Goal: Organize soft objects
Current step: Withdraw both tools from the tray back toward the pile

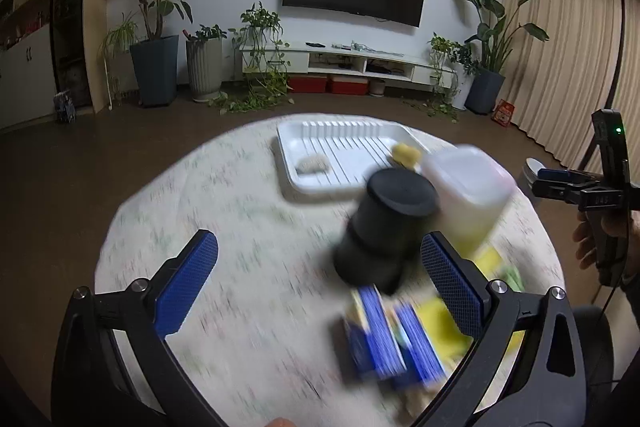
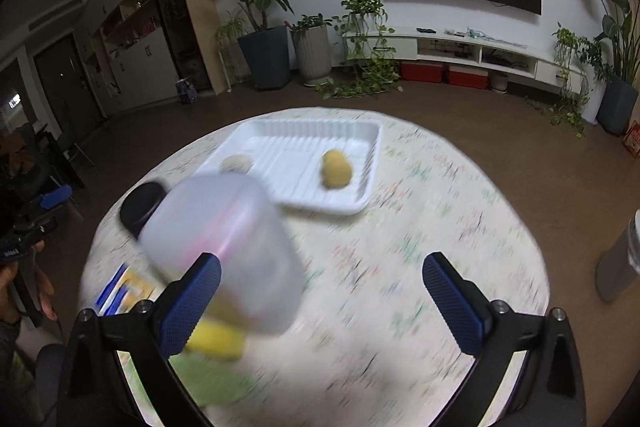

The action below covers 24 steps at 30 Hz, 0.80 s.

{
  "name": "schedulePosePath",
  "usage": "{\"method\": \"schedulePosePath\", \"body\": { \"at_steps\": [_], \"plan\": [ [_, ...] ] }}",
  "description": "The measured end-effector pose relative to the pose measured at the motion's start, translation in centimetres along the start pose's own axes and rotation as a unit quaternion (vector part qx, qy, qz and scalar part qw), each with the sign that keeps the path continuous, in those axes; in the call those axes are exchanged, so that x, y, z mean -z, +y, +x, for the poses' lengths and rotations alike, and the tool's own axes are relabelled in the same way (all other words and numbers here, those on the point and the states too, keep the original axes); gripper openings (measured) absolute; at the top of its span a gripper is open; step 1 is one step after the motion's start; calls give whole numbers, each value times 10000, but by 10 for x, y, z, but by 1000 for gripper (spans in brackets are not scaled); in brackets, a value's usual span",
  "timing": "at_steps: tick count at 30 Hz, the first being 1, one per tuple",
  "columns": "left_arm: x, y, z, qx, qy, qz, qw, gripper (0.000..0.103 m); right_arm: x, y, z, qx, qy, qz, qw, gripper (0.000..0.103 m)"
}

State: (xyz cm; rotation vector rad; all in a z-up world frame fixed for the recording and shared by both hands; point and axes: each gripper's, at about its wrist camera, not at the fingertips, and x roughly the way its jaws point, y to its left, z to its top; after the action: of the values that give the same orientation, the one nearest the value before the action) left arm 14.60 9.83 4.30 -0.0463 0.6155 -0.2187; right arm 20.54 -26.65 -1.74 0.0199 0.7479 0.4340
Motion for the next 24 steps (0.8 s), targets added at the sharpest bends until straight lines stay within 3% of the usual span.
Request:
{"method": "schedulePosePath", "body": {
  "at_steps": [9,14,19,24],
  "plan": [
    [56,-44,-39,169,110,-136,9997,103,72,44,-30,-98,207,-30,9997,103],
    [84,-75,-40,232,396,112,9989,103,116,74,-27,-115,497,-206,9985,103],
    [104,-82,-28,56,797,50,9968,103,133,87,-20,64,593,-351,9976,103],
    [108,-84,-14,124,1112,-149,9936,103,134,95,-13,190,575,-575,9965,99]
  ]
}}
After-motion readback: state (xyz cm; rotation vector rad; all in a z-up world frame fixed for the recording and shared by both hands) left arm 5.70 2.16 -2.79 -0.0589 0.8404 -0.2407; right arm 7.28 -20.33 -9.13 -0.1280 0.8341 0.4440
